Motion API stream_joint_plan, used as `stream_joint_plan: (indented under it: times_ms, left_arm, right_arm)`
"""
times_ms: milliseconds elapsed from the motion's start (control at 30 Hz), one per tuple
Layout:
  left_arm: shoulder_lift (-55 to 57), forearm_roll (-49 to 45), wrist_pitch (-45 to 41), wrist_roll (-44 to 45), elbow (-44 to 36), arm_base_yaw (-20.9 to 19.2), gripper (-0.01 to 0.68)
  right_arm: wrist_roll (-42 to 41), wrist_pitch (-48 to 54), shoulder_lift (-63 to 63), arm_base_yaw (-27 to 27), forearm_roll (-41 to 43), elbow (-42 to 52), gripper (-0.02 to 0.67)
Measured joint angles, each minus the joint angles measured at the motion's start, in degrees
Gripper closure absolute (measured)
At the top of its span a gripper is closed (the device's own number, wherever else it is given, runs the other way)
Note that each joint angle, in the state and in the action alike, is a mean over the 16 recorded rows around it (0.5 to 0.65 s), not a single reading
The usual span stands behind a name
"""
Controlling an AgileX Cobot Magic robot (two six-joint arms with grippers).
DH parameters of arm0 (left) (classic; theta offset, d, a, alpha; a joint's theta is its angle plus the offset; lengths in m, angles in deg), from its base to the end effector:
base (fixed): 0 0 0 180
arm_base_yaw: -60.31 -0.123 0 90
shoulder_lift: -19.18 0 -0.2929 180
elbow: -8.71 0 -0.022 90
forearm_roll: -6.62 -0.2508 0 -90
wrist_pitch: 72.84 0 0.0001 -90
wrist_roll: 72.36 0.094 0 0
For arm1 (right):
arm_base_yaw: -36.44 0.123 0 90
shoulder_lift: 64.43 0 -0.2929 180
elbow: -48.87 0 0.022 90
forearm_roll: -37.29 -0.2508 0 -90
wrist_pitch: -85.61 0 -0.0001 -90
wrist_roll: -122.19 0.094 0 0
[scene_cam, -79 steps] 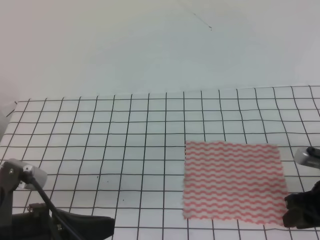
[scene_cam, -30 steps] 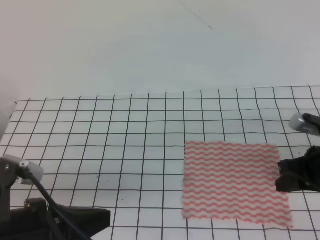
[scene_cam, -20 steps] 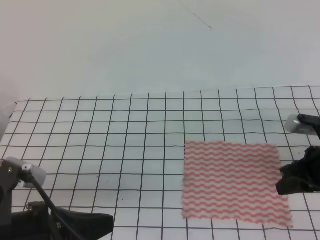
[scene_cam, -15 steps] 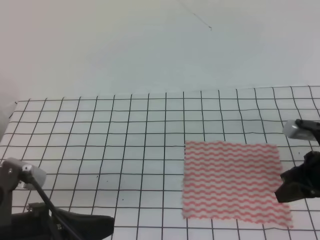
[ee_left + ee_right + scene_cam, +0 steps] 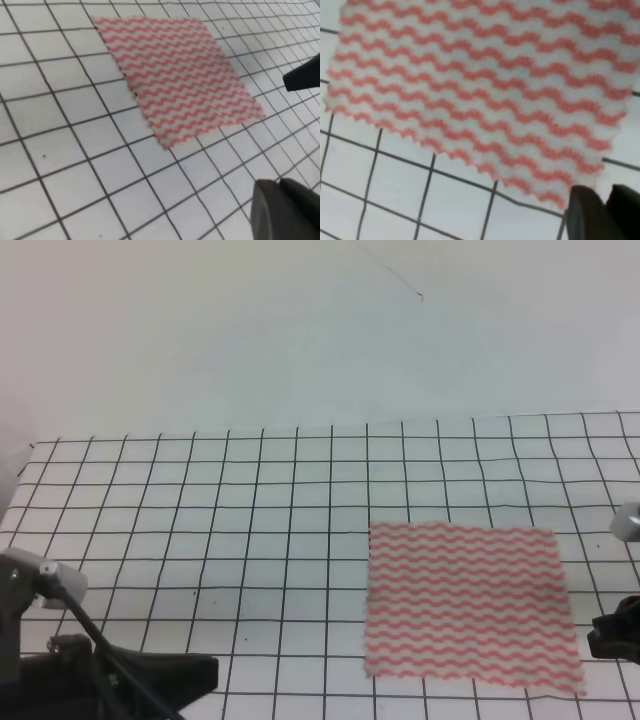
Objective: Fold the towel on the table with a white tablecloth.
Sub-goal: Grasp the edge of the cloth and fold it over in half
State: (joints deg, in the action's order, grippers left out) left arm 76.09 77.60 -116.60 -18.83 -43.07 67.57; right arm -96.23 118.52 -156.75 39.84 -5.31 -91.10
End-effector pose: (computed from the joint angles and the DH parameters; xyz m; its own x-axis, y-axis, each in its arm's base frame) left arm 0.1332 -0.0790 0.2670 -0.6906 -0.0570 -0.7210 0.4980 0.6854 -0.5312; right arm 0.2425 0.0491 0.1820 -0.9218 -0.0670 -0.3819 -0.2059 0.9192 0.3356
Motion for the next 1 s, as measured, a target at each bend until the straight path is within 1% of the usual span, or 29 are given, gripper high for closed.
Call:
stream_joint_plan:
  times_ms: [333, 567, 733, 1000]
  left_arm:
    - [0.06, -0.05, 4.72, 1.62, 0.0, 0.0, 0.672]
    - [0.1, 0.0, 5.55, 2.23, 0.0, 0.0, 0.672]
    - [0.1, 0.18, 5.54, 2.3, 0.0, 0.0, 0.672]
    - [0.1, 0.68, 4.99, 2.3, 0.0, 0.0, 0.672]
  right_arm:
    - [0.69, -2.53, 2.27, 0.0, -5.86, 2.46, 0.551]
    - [0.59, -1.87, 0.83, 0.0, -9.53, 2.47, 0.52]
    - [0.89, -1.04, -0.91, 0.0, -9.17, 2.47, 0.492]
    - [2.38, 0.05, -4.56, 0.0, -5.04, 2.47, 0.465]
